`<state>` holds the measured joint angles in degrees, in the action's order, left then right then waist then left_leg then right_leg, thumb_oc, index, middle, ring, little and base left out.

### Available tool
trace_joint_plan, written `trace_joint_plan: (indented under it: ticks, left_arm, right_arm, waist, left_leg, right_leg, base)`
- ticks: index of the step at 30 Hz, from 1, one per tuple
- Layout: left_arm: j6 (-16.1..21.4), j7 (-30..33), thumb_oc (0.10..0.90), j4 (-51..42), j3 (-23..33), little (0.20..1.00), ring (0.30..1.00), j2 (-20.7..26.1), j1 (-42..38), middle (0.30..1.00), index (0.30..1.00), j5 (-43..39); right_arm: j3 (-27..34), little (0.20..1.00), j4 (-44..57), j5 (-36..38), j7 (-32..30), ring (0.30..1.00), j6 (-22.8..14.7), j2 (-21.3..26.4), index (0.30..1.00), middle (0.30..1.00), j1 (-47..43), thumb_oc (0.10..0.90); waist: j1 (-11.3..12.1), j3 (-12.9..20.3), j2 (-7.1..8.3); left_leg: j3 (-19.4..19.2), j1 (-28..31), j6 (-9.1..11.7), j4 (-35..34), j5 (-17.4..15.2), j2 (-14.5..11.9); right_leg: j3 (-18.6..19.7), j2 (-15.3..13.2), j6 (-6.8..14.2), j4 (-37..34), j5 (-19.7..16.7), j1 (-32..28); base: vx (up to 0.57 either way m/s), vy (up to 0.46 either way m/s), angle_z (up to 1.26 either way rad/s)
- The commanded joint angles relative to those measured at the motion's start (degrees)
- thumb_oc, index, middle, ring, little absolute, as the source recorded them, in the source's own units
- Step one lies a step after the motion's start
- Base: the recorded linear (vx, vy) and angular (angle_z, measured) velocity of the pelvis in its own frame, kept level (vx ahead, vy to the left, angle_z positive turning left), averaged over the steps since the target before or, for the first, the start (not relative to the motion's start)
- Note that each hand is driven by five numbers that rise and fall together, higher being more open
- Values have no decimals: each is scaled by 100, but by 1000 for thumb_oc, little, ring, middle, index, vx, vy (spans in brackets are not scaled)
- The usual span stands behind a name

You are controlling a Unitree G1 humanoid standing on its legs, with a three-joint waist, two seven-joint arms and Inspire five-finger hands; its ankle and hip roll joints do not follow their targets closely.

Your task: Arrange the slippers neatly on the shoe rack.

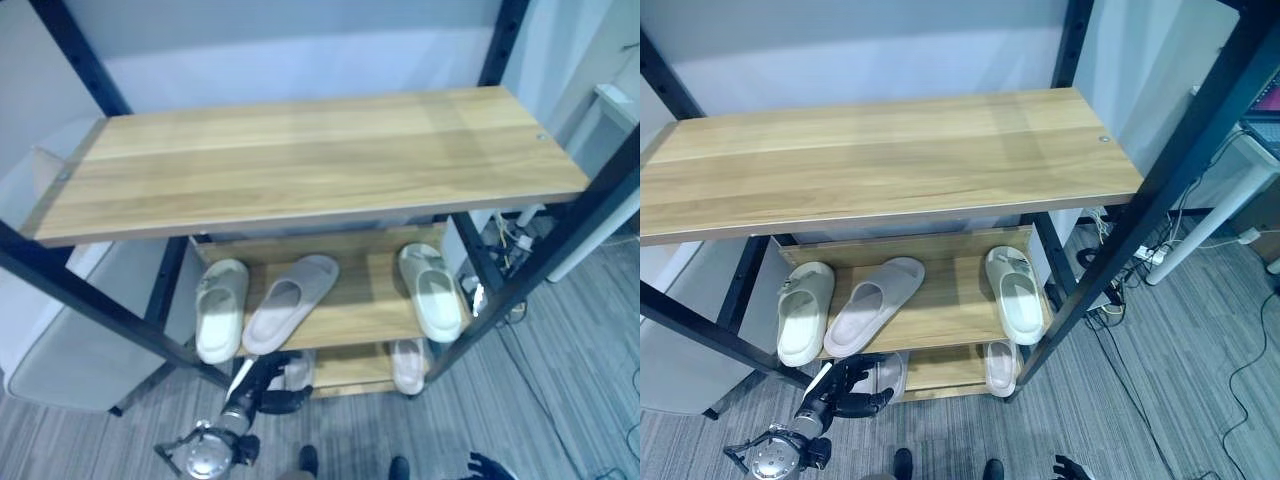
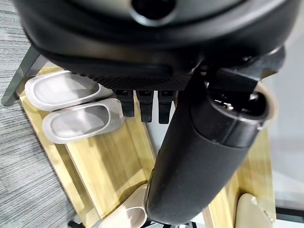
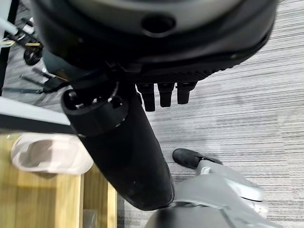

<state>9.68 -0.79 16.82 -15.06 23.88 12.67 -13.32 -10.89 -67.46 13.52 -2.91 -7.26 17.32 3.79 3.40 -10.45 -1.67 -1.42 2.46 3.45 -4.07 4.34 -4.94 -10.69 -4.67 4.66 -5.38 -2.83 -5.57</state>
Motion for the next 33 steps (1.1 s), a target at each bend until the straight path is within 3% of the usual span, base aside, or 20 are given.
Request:
trace_joint_plan:
  ticks: [1,9,17,28,33]
  left_arm:
    - [515,-92,800,-622,242,900,900,143,-497,900,900,-310]
    - [416,-315,800,-766,100,900,900,126,-260,900,900,-542]
    - [368,-663,800,-1635,-11,900,900,229,-122,900,900,-1109]
    - [434,-703,800,-2889,-471,900,900,219,-923,900,900,-1404]
    - [706,-304,800,-3167,-294,900,900,432,-1486,900,900,-558]
  right_arm:
    - [-57,900,-54,-79,29,900,-87,233,900,900,-198,800]
    - [-47,900,-44,-87,7,900,-88,282,900,900,-190,800]
    - [-77,900,-59,-123,-3,900,-95,268,900,900,-179,800]
    - [-298,900,-61,-121,29,900,-100,129,900,900,-187,800]
    - [-303,900,-59,-112,13,900,-118,97,900,900,-86,800]
  waist:
    - [18,116,192]
    - [8,129,164]
    - [15,143,134]
    - [-88,179,158]
    - [-155,226,189]
  left_leg:
    - [-99,-137,100,438,-433,107]
    - [-64,-144,90,408,-349,77]
    - [-59,-99,110,344,-316,39]
    - [-108,-19,148,254,-275,-3]
    - [-157,33,163,224,-287,-12]
  right_leg:
    - [9,73,60,546,736,-82]
    - [-21,103,52,496,677,-84]
    - [-57,118,56,428,662,-141]
    - [-62,152,62,323,608,-208]
    - [-37,163,64,280,588,-240]
  base:
    - [4,-8,7]
    - [-17,-3,2]
    - [-3,-2,1]
    - [-9,-7,3]
    - [8,0,-1]
